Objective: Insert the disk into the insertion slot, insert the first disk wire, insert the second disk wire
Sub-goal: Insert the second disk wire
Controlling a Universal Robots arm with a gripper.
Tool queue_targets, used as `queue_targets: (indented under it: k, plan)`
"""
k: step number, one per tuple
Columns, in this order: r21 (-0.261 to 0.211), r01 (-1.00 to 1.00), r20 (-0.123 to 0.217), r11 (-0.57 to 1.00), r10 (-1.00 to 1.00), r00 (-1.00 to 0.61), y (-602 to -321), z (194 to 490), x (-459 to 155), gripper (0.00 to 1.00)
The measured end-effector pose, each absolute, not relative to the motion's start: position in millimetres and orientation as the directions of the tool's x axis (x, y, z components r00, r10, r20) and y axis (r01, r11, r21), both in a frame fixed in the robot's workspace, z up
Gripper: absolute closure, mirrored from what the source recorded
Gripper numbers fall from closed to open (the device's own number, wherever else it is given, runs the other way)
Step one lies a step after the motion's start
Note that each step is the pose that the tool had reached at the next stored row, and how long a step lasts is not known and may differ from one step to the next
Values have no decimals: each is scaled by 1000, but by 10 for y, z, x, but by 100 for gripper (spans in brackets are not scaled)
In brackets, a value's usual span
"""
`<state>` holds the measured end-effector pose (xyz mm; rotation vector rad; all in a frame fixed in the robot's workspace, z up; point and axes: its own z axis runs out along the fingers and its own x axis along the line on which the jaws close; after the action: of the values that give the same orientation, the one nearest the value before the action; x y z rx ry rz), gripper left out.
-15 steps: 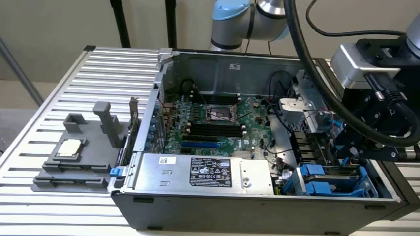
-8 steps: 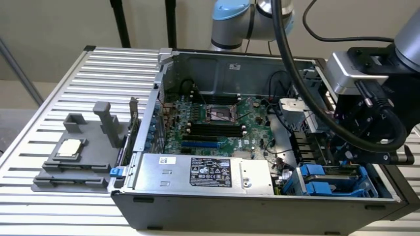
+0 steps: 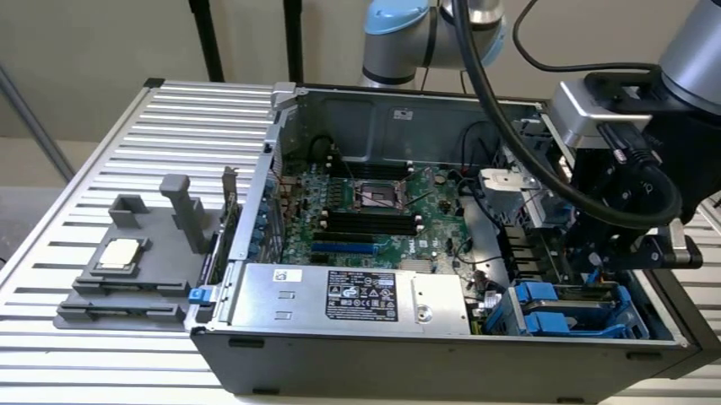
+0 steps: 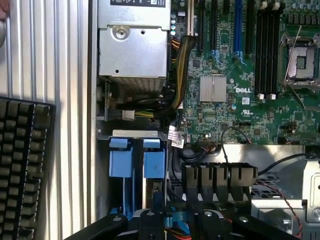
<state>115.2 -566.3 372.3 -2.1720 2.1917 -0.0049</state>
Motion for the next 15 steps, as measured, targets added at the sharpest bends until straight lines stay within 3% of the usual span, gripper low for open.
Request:
queue_targets:
  k: [4, 10, 12, 14, 15]
  plan:
    - [-42, -999, -11, 9, -1000, -8, -5651, 3723, 1163, 67]
    - [-42, -999, -5, 9, -1000, -8, -5623, 3711, 1170, 67]
    - [-42, -999, -3, 8, -1000, -8, -5614, 3708, 1174, 76]
    - [-42, -999, -2, 8, -1000, -8, -5609, 3703, 1178, 76]
    - [-42, -999, -2, 8, -1000, -8, -5609, 3701, 1178, 83]
